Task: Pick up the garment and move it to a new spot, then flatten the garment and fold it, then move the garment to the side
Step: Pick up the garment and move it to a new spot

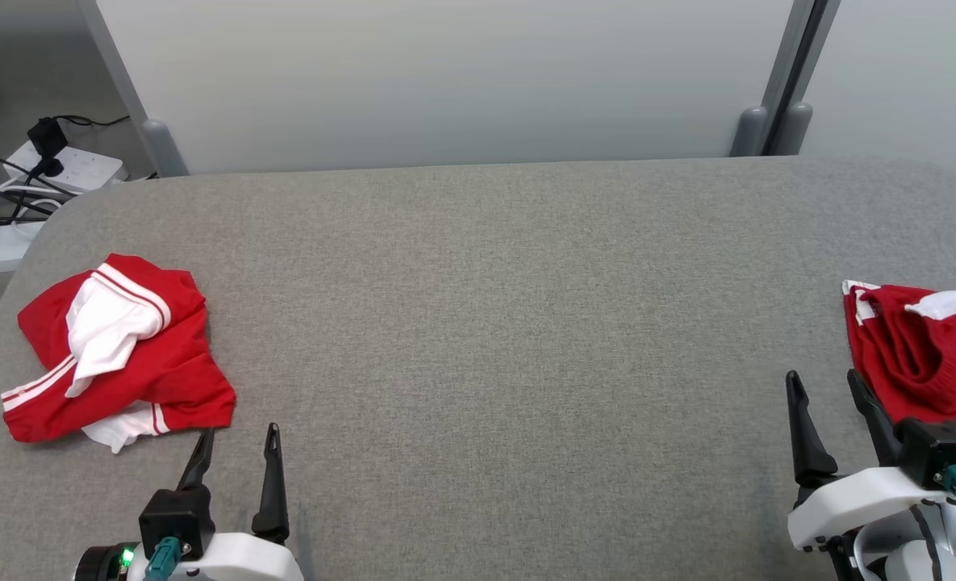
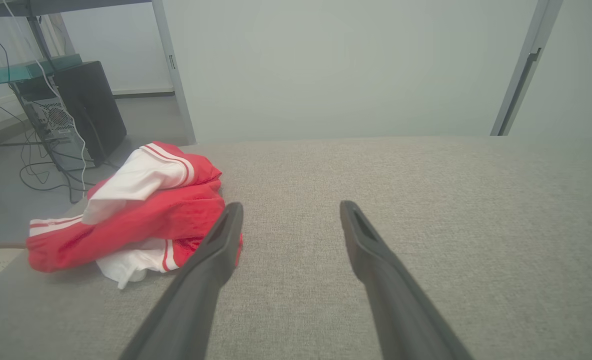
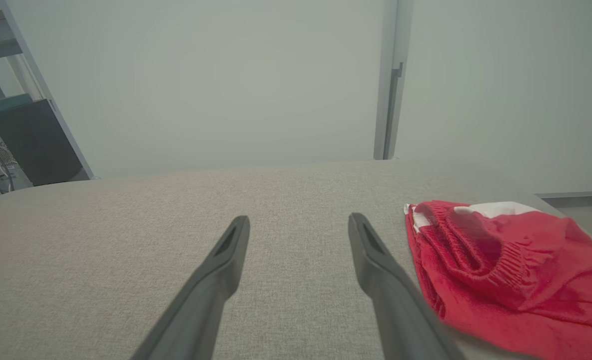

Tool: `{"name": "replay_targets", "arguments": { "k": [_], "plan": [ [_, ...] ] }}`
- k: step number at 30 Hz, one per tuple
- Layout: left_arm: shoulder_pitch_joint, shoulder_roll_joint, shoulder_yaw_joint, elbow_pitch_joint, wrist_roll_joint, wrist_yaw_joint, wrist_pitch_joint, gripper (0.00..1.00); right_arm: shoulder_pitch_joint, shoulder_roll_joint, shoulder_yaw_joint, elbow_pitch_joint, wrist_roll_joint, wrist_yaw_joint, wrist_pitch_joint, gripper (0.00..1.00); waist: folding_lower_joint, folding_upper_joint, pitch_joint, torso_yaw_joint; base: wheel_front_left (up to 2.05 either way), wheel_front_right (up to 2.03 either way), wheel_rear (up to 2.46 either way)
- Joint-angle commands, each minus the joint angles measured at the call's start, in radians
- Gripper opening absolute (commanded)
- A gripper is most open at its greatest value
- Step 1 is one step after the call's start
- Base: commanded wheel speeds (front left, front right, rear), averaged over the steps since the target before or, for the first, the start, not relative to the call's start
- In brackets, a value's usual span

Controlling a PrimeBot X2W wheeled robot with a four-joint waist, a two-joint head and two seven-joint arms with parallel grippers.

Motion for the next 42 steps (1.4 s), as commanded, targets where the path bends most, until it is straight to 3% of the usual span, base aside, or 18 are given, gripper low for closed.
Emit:
{"name": "replay_targets", "arguments": {
  "k": [1, 7, 20, 26, 33, 38, 42],
  "plan": [
    [-0.030, 0.006, 0.028, -0.024, 0.003, 0.006, -0.009, 1.00, -0.014, -0.005, 0.026, -0.024, -0.009, 0.004, -0.010, 1.00, 0.0000, -0.0001, 0.004, 0.013, 0.00, 0.00, 0.00],
    [-0.040, 0.006, 0.023, -0.024, -0.009, 0.015, -0.009, 1.00, -0.022, -0.004, 0.062, -0.021, -0.003, 0.004, -0.010, 1.00, 0.0000, -0.0001, 0.012, 0.084, 0.00, 0.00, 0.00],
    [-0.030, 0.006, 0.048, -0.017, -0.035, 0.034, -0.009, 1.00, -0.051, -0.015, 0.144, -0.007, 0.014, 0.004, -0.010, 1.00, 0.0000, -0.0001, 0.036, 0.373, 0.00, 0.00, 0.00],
    [-0.023, 0.006, 0.059, -0.006, -0.045, 0.033, -0.009, 1.00, -0.050, -0.012, 0.147, -0.005, 0.017, 0.004, -0.010, 1.00, 0.0000, -0.0001, 0.043, 0.468, 0.00, 0.00, 0.00],
    [-0.024, 0.006, 0.071, 0.010, -0.075, 0.013, -0.009, 1.00, -0.064, -0.015, 0.172, -0.001, 0.013, 0.004, -0.010, 1.00, 0.0000, -0.0001, 0.066, 0.474, 0.00, 0.00, 0.00],
    [-0.087, 0.007, 0.094, 0.069, -0.104, -0.049, -0.009, 1.00, -0.084, -0.028, 0.184, -0.001, 0.015, 0.004, -0.010, 1.00, 0.0000, -0.0001, 0.105, 0.447, 0.00, 0.00, 0.00],
    [-0.205, 0.042, 0.114, 0.135, -0.092, -0.110, -0.009, 1.00, -0.111, -0.044, 0.195, -0.014, 0.014, 0.004, -0.010, 1.00, 0.0000, -0.0001, 0.154, 0.417, 0.00, 0.00, 0.00]
  ]
}}
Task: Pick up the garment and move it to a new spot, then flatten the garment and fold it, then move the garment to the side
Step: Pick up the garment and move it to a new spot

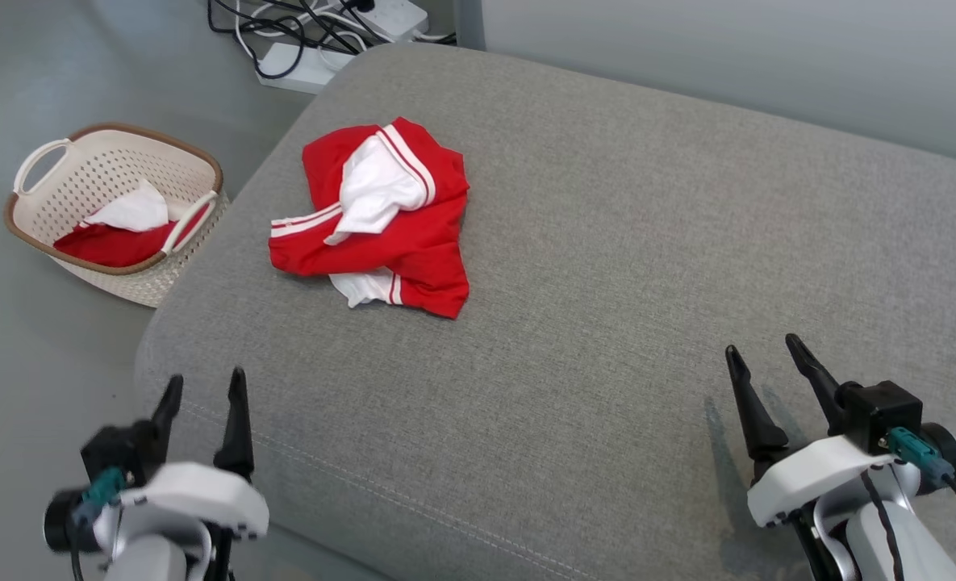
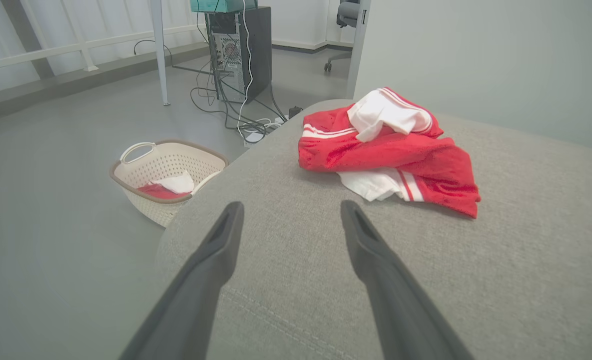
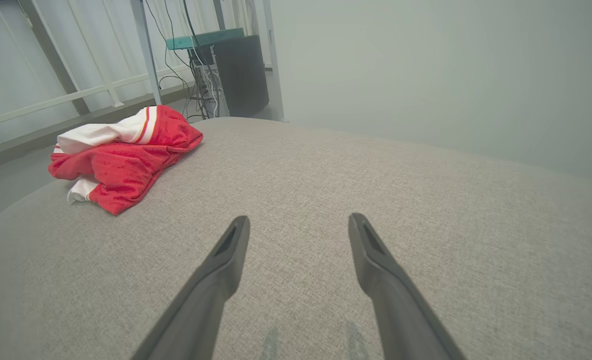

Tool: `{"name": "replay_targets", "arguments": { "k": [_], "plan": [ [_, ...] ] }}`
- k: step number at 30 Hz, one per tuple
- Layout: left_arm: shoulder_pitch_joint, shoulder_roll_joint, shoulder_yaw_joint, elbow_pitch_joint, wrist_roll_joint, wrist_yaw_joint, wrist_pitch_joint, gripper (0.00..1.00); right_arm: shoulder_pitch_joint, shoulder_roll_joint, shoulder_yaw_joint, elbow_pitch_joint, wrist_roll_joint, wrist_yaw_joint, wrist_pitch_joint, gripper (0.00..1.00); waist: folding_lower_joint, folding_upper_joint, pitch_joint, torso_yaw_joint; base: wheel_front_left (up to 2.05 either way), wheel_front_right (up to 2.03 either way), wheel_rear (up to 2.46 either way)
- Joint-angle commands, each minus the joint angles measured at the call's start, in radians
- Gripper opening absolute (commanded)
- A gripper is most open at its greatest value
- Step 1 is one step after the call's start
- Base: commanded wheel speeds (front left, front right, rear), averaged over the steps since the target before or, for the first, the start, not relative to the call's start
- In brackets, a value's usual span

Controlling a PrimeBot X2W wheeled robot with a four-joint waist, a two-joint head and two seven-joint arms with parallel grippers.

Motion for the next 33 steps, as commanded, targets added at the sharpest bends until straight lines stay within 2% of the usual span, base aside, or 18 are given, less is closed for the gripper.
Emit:
{"name": "replay_targets", "arguments": {
  "k": [1, 4, 6, 13, 19, 24, 29, 33],
  "plan": [
    [-0.116, 0.040, 0.039, 0.007, 0.009, -0.025, -0.009, 1.00, -0.042, -0.013, 0.028, -0.036, 0.000, 0.004, -0.010, 1.00, -0.0001, -0.0001, 0.045, -0.032, 0.00, 0.00, 0.00],
    [-0.231, 0.081, 0.034, 0.075, 0.013, -0.062, -0.009, 1.00, -0.072, -0.025, 0.039, -0.047, -0.001, 0.004, -0.010, 1.00, -0.0001, -0.0001, 0.087, -0.057, 0.00, 0.00, 0.00],
    [-0.271, 0.093, 0.034, 0.096, 0.011, -0.071, -0.009, 1.00, -0.083, -0.029, 0.044, -0.051, 0.000, 0.004, -0.010, 1.00, -0.0001, -0.0001, 0.102, -0.067, 0.00, 0.00, 0.00],
    [-0.512, 0.168, 0.003, 0.296, -0.051, -0.107, 0.002, 1.00, -0.150, -0.035, 0.074, -0.064, 0.005, 0.004, -0.010, 1.00, -0.0001, -0.0001, 0.200, -0.140, 0.00, 0.00, 0.00],
    [-0.640, 0.221, -0.107, 0.378, -0.183, -0.111, 0.029, 1.00, -0.189, -0.038, 0.090, -0.073, 0.006, 0.004, -0.010, 1.00, -0.0001, -0.0001, 0.271, -0.204, 0.00, 0.00, 0.00],
    [-0.689, 0.294, -0.190, 0.413, -0.295, -0.111, 0.078, 1.00, -0.220, -0.040, 0.099, -0.089, 0.007, 0.004, -0.010, 1.00, -0.0001, -0.0001, 0.322, -0.259, 0.00, 0.00, 0.00],
    [-0.720, 0.341, -0.213, 0.510, -0.333, -0.111, 0.103, 1.00, -0.238, -0.036, 0.102, -0.101, 0.009, 0.004, -0.010, 1.00, -0.0001, -0.0001, 0.354, -0.307, 0.00, 0.00, 0.00],
    [-0.740, 0.343, -0.212, 0.605, -0.342, -0.103, 0.134, 1.00, -0.244, -0.031, 0.102, -0.102, 0.013, 0.004, -0.010, 1.00, -0.0001, -0.0001, 0.359, -0.341, 0.00, 0.00, 0.00]
  ]
}}
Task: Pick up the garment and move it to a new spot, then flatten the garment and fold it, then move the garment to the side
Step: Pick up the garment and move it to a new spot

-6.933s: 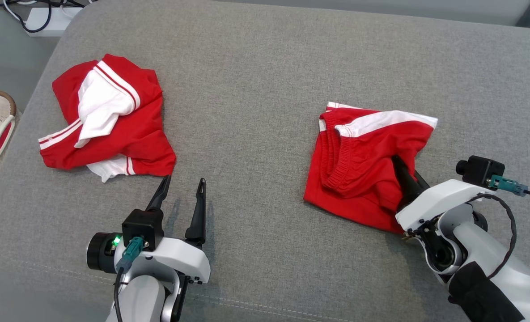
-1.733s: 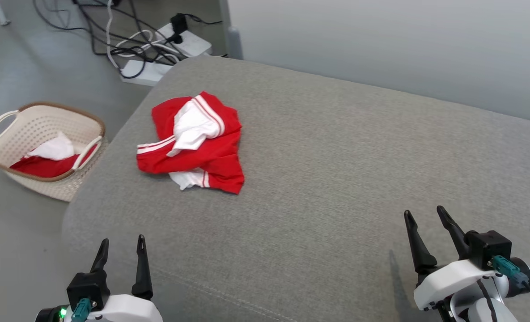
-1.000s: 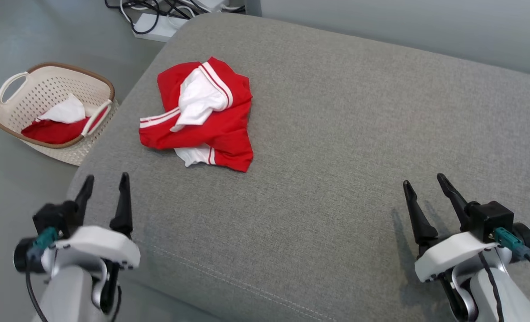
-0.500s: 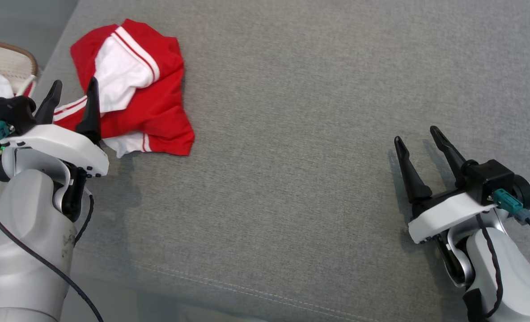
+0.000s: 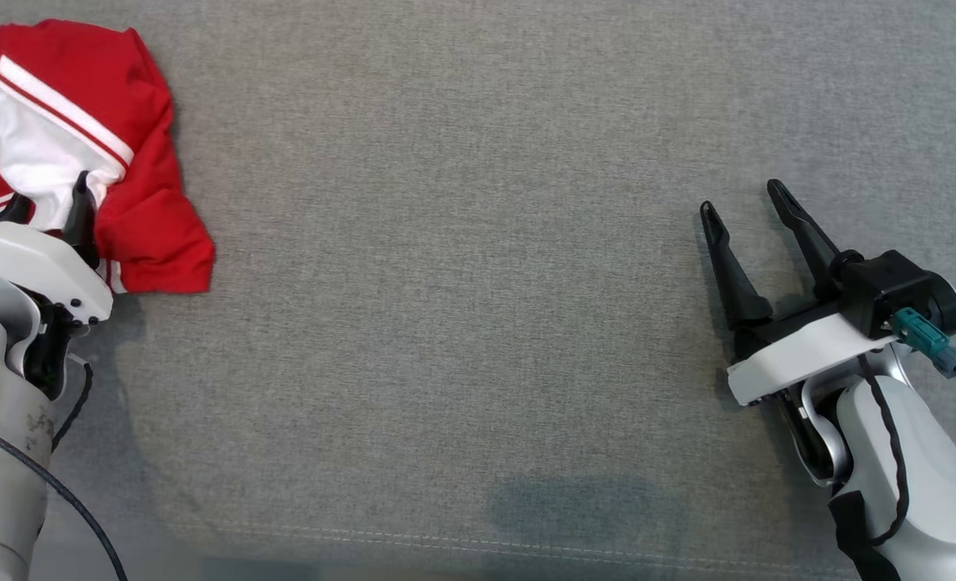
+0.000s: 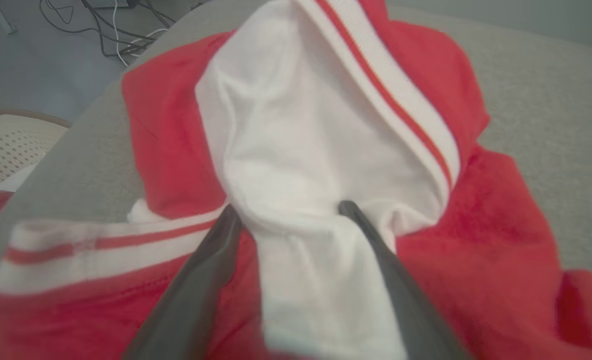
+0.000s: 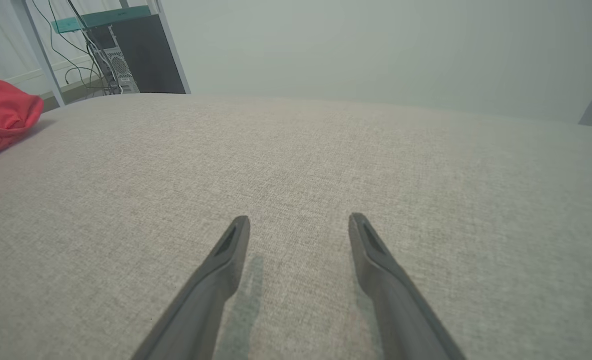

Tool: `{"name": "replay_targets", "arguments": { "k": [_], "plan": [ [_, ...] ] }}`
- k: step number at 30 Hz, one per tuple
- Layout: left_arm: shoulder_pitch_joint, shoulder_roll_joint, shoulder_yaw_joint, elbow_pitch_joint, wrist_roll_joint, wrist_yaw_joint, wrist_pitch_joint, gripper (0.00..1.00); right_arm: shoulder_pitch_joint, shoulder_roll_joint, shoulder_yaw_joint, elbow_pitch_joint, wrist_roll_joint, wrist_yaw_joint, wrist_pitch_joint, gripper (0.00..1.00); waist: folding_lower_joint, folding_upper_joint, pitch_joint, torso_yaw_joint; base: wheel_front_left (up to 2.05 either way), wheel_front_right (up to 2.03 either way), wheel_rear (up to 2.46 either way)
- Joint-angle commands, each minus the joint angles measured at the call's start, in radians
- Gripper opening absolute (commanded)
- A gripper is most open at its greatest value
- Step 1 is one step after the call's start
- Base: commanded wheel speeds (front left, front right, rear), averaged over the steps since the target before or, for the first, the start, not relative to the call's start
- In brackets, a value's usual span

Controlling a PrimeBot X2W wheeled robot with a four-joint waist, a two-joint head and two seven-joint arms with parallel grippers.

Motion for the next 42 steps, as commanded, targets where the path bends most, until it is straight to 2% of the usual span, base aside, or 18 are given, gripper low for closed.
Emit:
{"name": "replay_targets", "arguments": {
  "k": [1, 2, 3, 4, 8, 15, 21, 30, 35, 39, 40, 41, 42],
  "plan": [
    [-0.029, 0.057, 0.025, 0.006, -0.009, 0.007, 0.001, 1.00, -0.003, 0.007, 0.014, -0.021, 0.008, 0.004, -0.010, 1.00, 0.0000, 0.0000, 0.006, -0.022, 0.00, 0.00, 0.00],
    [-0.032, 0.055, 0.028, 0.022, -0.015, 0.007, 0.001, 1.00, -0.003, 0.008, 0.013, -0.020, 0.010, 0.004, -0.010, 1.00, 0.0000, 0.0000, 0.004, -0.028, 0.00, 0.00, 0.00],
    [-0.035, 0.045, 0.032, 0.051, -0.029, 0.006, 0.012, 0.54, -0.001, 0.010, 0.007, -0.020, 0.013, 0.004, -0.010, 1.00, 0.0000, 0.0000, -0.001, -0.038, 0.00, 0.00, 0.00],
    [-0.036, 0.042, 0.032, 0.061, -0.033, 0.005, 0.011, 0.00, -0.001, 0.012, 0.005, -0.019, 0.014, 0.004, -0.010, 1.00, 0.0000, 0.0000, -0.006, -0.042, 0.00, 0.00, 0.00],
    [-0.030, 0.018, 0.022, 0.075, -0.047, 0.001, -0.005, 0.00, 0.006, 0.024, -0.012, -0.021, 0.022, 0.004, -0.010, 1.00, 0.0000, 0.0000, -0.035, -0.055, 0.00, 0.00, 0.00],
    [-0.005, -0.034, -0.047, 0.007, -0.041, -0.001, -0.097, 0.00, 0.022, 0.044, -0.025, -0.012, 0.028, 0.004, -0.010, 1.00, 0.0000, 0.0000, -0.102, -0.069, 0.00, 0.00, 0.00],
    [0.033, -0.125, -0.154, -0.105, -0.039, -0.001, -0.132, 0.00, 0.046, 0.061, -0.030, -0.005, 0.033, 0.004, -0.010, 1.00, 0.0000, 0.0000, -0.171, -0.102, 0.00, 0.00, 0.00],
    [0.083, -0.246, -0.338, -0.270, -0.059, -0.001, -0.140, 0.00, 0.090, 0.081, -0.053, 0.004, 0.040, 0.004, -0.010, 1.00, 0.0000, 0.0000, -0.242, -0.195, 0.00, 0.00, 0.00],
    [0.100, -0.277, -0.415, -0.351, -0.081, -0.001, -0.141, 0.00, 0.099, 0.086, -0.062, 0.007, 0.040, 0.004, -0.010, 1.00, 0.0000, 0.0000, -0.252, -0.244, 0.00, 0.00, 0.00],
    [0.127, -0.284, -0.426, -0.343, -0.064, 0.002, -0.141, 0.00, 0.094, 0.091, -0.053, 0.010, 0.042, 0.004, -0.010, 1.00, 0.0000, 0.0000, -0.249, -0.272, 0.00, 0.00, 0.00],
    [0.134, -0.285, -0.425, -0.328, -0.055, 0.008, -0.141, 0.30, 0.092, 0.092, -0.052, 0.010, 0.043, 0.004, -0.010, 1.00, 0.0000, 0.0000, -0.249, -0.276, 0.00, 0.00, 0.00],
    [0.141, -0.285, -0.416, -0.314, -0.049, 0.016, -0.141, 1.00, 0.091, 0.093, -0.051, 0.011, 0.043, 0.004, -0.010, 1.00, 0.0000, 0.0000, -0.248, -0.280, 0.00, 0.00, 0.00],
    [0.147, -0.285, -0.400, -0.302, -0.046, 0.027, -0.141, 1.00, 0.090, 0.095, -0.050, 0.011, 0.044, 0.004, -0.010, 1.00, 0.0000, 0.0000, -0.247, -0.283, 0.00, 0.00, 0.00]
  ]
}}
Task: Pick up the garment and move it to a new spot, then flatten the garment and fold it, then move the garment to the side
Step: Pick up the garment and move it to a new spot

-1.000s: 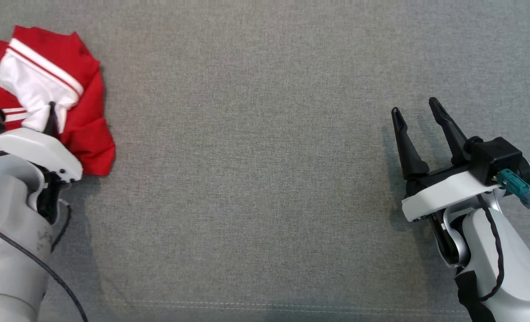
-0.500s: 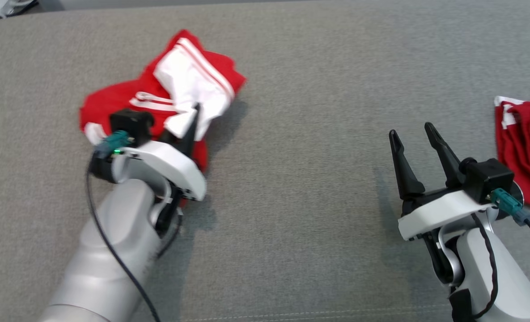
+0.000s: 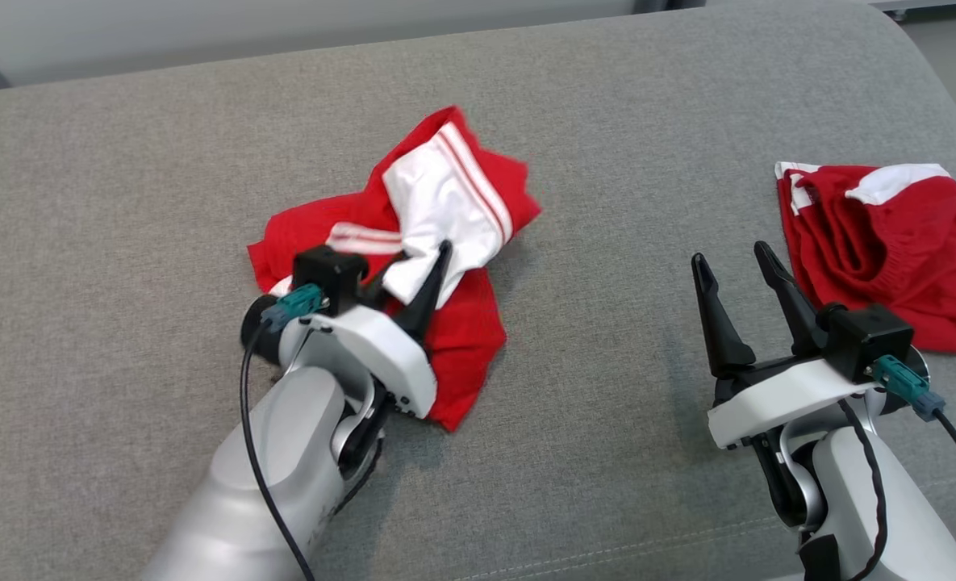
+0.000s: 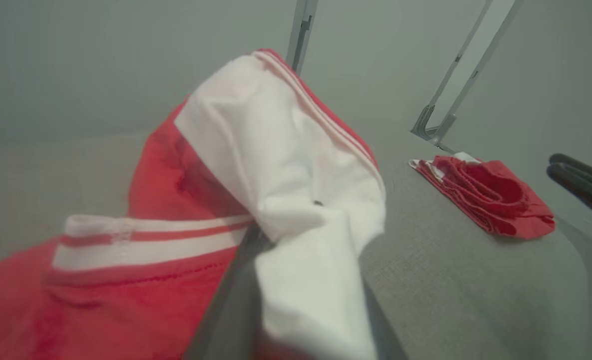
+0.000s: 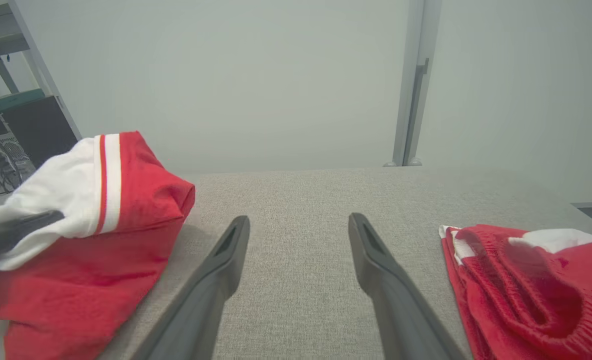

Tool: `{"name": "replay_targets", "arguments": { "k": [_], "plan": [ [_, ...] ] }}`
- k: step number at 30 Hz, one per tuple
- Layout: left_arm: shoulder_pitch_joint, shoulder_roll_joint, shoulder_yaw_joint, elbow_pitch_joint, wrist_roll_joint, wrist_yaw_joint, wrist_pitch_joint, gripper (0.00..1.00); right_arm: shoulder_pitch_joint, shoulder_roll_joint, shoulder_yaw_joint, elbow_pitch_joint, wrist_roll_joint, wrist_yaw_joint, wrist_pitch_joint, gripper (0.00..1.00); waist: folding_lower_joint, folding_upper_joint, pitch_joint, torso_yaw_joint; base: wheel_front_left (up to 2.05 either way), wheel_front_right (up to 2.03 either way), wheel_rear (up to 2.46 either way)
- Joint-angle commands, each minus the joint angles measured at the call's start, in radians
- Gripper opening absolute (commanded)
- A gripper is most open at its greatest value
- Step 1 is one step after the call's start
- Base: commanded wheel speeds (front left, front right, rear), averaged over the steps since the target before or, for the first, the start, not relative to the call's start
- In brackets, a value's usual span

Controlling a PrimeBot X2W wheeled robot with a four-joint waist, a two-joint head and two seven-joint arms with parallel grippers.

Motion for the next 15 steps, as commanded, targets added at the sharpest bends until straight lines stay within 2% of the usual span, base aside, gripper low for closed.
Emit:
{"name": "replay_targets", "arguments": {
  "k": [1, 4, 8, 11, 12, 14, 15],
  "plan": [
    [-0.003, 0.022, 0.048, -0.002, 0.024, 0.027, -0.010, 1.00, -0.005, 0.004, 0.016, -0.017, 0.009, 0.004, -0.010, 1.00, 0.0000, -0.0001, 0.003, -0.006, 0.00, 0.00, 0.00],
    [0.018, 0.044, 0.101, -0.019, 0.074, 0.069, -0.010, 1.00, -0.005, 0.006, 0.010, -0.021, 0.009, 0.004, -0.010, 1.00, 0.0000, -0.0001, 0.000, -0.001, 0.00, 0.00, 0.00],
    [0.085, 0.071, 0.195, -0.115, 0.148, 0.113, -0.010, 1.00, 0.006, 0.004, -0.005, -0.030, 0.004, 0.004, -0.010, 1.00, 0.0000, -0.0001, -0.022, 0.025, 0.00, 0.00, 0.00],
    [0.132, 0.087, 0.245, -0.169, 0.188, 0.127, -0.010, 1.00, 0.013, 0.004, -0.010, -0.033, 0.000, 0.004, -0.010, 1.00, 0.0000, -0.0001, -0.037, 0.038, 0.00, 0.00, 0.00],
    [0.184, 0.098, 0.307, -0.229, 0.218, 0.141, -0.010, 1.00, 0.019, 0.004, -0.015, -0.037, -0.002, 0.004, -0.010, 1.00, 0.0000, -0.0001, -0.051, 0.053, 0.00, 0.00, 0.00],
    [0.239, 0.104, 0.369, -0.287, 0.247, 0.146, -0.010, 1.00, 0.027, 0.004, -0.018, -0.038, -0.003, 0.004, -0.010, 1.00, 0.0000, -0.0001, -0.068, 0.068, 0.00, 0.00, 0.00],
    [0.239, 0.104, 0.369, -0.287, 0.247, 0.146, -0.010, 1.00, 0.027, 0.004, -0.018, -0.038, -0.003, 0.004, -0.010, 1.00, 0.0000, -0.0001, -0.068, 0.068, 0.00, 0.00, 0.00]
  ]
}}
